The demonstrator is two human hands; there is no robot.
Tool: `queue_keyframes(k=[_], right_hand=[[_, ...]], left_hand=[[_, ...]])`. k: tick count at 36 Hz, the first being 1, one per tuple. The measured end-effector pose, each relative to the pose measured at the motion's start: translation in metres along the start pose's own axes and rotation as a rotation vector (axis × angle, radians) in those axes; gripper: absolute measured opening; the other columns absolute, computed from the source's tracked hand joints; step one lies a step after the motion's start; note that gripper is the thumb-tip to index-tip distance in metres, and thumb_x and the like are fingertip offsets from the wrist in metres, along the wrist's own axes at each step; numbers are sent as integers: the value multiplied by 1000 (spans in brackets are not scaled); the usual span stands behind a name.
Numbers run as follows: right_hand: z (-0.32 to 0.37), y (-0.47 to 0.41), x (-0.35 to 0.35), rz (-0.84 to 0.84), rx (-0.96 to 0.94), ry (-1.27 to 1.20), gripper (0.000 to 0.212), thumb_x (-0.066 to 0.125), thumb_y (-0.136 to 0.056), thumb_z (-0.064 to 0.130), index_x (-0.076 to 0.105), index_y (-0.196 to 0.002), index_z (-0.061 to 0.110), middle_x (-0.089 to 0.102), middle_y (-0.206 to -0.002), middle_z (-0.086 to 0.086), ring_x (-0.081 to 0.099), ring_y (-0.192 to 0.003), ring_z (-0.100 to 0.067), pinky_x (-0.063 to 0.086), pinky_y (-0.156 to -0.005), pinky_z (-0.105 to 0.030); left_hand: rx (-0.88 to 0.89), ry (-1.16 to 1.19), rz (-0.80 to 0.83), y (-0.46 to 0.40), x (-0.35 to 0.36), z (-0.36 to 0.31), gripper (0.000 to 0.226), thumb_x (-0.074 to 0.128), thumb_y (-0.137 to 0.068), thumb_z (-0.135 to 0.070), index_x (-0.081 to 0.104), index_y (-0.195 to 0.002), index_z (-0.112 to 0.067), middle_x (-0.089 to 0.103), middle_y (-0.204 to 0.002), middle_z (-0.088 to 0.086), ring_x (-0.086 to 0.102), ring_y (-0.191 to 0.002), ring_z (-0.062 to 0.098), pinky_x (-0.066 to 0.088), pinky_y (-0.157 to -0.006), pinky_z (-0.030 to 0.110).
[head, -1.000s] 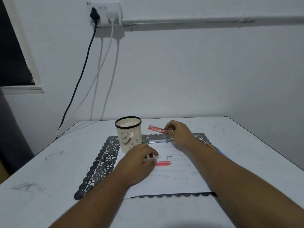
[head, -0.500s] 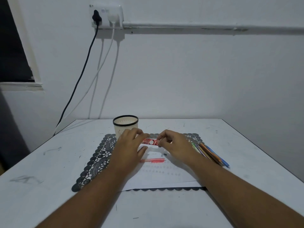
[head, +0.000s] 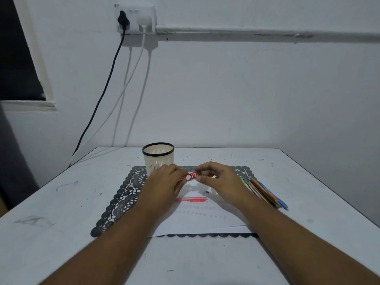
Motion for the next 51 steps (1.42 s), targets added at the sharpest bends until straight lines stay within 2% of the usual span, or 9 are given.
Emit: queue_keyframes(k=[12,15,18,21,31,42,46,48,51], right_hand=[[-1,-2,-3,-2,-27,95,17,79,-91,17,81,-102,30,79,-102,2,73,-102,-17,53,-102,-47],[1,-1,-2,1,-33,59,15,75,-94,16,81,-105,24,79,-103,2,72,-104,-14,53,-101,-40],[4,-1,-4,-1,-65,28,18,65,-100,7,79,-108,13,79,-96,3,71,-94,-3,49,-84,-16],[5,0,-4,-10,-77,33,21,60,-102,3,79,-109,10,78,-90,4,68,-86,1,47,-74,-10],[-2,-2,-6,-41,104,-24,10,76,-94,23,80,-97,14,80,-89,-5,63,-72,-7,46,-64,-24],[-5,2,6,-74,372,-365,20,74,-95,11,73,-111,-1,77,-92,-13,61,-68,-14,42,-55,-24],[-10,1,7,-88,409,-385,18,72,-95,9,73,-110,0,77,-91,-13,58,-68,-16,42,-50,-22],[-12,3,9,-79,444,-403,11,73,-95,13,74,-103,6,78,-92,-11,52,-70,-17,44,-57,-25],[-13,4,11,-49,488,-432,14,72,-96,16,78,-83,14,75,-87,-8,47,-61,-14,44,-80,-32]], left_hand=[[-78,163,87,3,3,6,26,69,-94,-27,66,-119,-28,58,-111,-17,59,-101,8,50,-81,31],[-80,192,87,1,2,7,24,69,-93,-24,68,-117,-25,59,-108,-16,58,-100,8,48,-81,30],[-69,219,84,1,0,7,23,67,-92,-25,68,-115,-24,59,-107,-16,57,-100,7,49,-82,31],[-65,229,88,1,0,7,24,68,-92,-23,69,-115,-20,59,-107,-13,56,-99,7,45,-82,28],[-96,186,50,-1,-1,10,31,73,-92,-20,69,-123,-18,60,-114,-6,55,-109,15,48,-90,32],[-76,107,-32,1,-12,0,25,68,-94,-27,67,-119,-21,57,-111,-7,56,-101,14,45,-77,30],[-98,194,-74,1,-16,-2,27,69,-95,-25,64,-122,-20,58,-115,-8,57,-102,8,42,-81,17],[-111,247,-93,1,-19,-4,27,72,-94,-22,65,-120,-19,60,-113,-9,56,-98,4,39,-81,7],[-126,274,-117,1,-22,-6,21,72,-94,-22,67,-115,-19,64,-107,-11,56,-92,4,42,-79,10]])
Point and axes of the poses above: each hand's wrist, its own y-axis away from the middle knuckle, its own x-axis out of the palm, z = x × y, the point moved 4 cm from there along -y, towards the middle knuckle
